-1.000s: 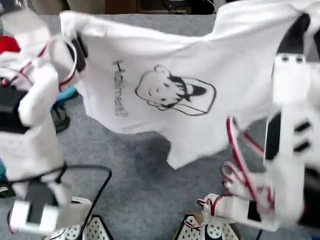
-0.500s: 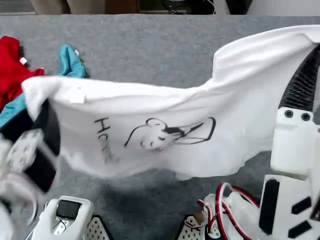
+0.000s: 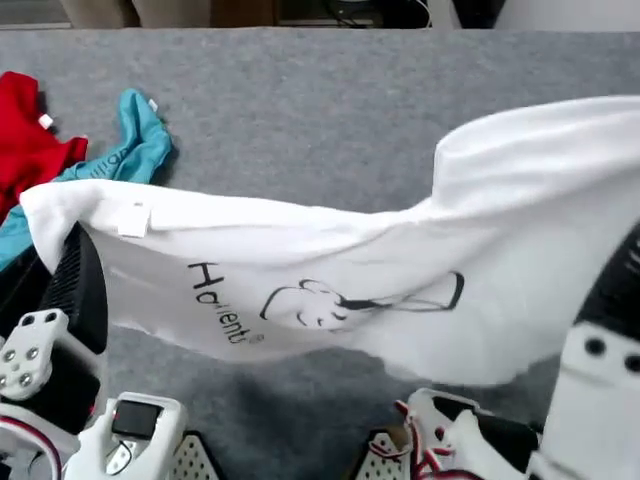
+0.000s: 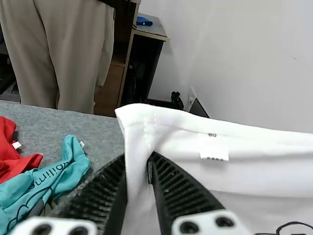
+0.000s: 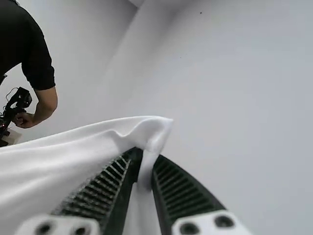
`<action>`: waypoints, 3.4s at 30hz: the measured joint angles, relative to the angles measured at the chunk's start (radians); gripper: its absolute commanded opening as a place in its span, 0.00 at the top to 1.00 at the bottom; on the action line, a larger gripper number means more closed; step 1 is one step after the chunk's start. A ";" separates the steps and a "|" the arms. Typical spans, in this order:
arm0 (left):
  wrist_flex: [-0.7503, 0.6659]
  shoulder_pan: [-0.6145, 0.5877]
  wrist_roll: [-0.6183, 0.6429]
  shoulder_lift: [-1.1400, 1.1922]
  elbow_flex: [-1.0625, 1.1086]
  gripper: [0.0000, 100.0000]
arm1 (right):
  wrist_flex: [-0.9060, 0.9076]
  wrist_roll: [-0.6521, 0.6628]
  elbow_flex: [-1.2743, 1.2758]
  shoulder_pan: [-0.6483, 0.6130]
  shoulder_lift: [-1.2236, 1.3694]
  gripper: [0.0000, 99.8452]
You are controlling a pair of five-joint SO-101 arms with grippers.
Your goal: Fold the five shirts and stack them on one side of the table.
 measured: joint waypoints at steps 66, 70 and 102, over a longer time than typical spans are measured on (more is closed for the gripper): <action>-1.267 -0.114 -0.087 0.956 0.879 0.98 | -0.671 0.083 1.749 -0.115 0.232 0.99; -1.014 -0.114 -0.160 0.907 0.835 0.98 | -0.600 0.123 1.754 -0.115 0.169 0.99; -0.661 0.012 -0.261 0.419 1.227 0.98 | -0.537 0.273 2.768 0.048 -0.845 0.99</action>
